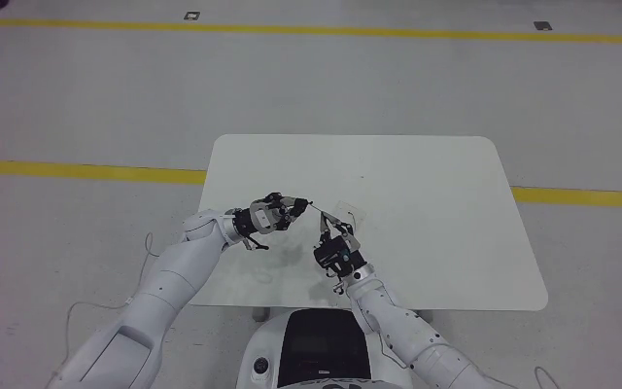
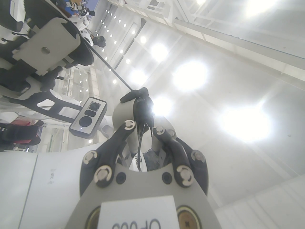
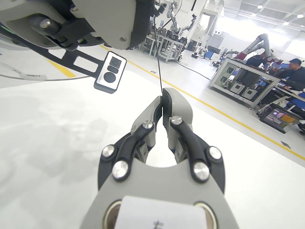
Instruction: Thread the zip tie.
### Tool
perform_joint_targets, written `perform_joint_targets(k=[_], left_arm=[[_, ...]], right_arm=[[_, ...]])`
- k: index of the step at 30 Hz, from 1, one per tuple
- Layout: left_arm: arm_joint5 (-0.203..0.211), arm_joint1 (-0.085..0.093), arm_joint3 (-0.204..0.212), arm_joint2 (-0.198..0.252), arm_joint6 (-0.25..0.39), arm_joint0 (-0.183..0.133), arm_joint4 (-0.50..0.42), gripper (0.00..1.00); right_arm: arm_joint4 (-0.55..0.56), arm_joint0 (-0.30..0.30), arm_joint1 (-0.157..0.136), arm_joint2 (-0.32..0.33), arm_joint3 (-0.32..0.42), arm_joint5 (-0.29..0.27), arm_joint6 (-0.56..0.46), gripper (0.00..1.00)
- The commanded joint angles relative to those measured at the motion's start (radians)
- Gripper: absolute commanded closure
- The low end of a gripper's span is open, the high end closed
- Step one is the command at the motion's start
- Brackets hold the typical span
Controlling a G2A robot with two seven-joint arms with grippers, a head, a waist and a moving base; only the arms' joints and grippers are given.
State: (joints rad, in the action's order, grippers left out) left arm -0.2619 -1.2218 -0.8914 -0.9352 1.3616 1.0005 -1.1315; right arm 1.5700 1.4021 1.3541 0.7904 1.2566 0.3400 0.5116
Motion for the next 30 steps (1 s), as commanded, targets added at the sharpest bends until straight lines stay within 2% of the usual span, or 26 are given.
perform_joint_targets(k=[1, 16, 17, 18, 25, 28, 30], left_arm=[[0.000, 0.000, 0.000, 0.000, 0.000, 0.000, 0.000, 1.00], [0.000, 0.000, 0.000, 0.000, 0.000, 0.000, 0.000, 1.00], [0.000, 0.000, 0.000, 0.000, 0.000, 0.000, 0.000, 1.00], [0.000, 0.000, 0.000, 0.000, 0.000, 0.000, 0.000, 1.00], [0.000, 0.000, 0.000, 0.000, 0.000, 0.000, 0.000, 1.00], [0.000, 0.000, 0.000, 0.000, 0.000, 0.000, 0.000, 1.00], [0.000, 0.000, 0.000, 0.000, 0.000, 0.000, 0.000, 1.00]], right_arm=[[0.000, 0.000, 0.001, 0.001, -0.002, 0.000, -0.001, 1.00], [0.000, -0.001, 0.003, 0.002, -0.007, 0.000, -0.004, 1.00], [0.000, 0.000, 0.004, 0.003, -0.006, 0.000, -0.008, 0.56], [0.000, 0.000, 0.005, 0.005, -0.006, 0.000, -0.016, 0.00], [0.000, 0.003, 0.007, 0.026, -0.006, 0.000, -0.057, 0.00], [0.000, 0.026, 0.003, 0.041, 0.024, 0.000, -0.060, 0.00], [0.000, 0.038, -0.003, 0.040, 0.044, -0.025, -0.069, 0.00]])
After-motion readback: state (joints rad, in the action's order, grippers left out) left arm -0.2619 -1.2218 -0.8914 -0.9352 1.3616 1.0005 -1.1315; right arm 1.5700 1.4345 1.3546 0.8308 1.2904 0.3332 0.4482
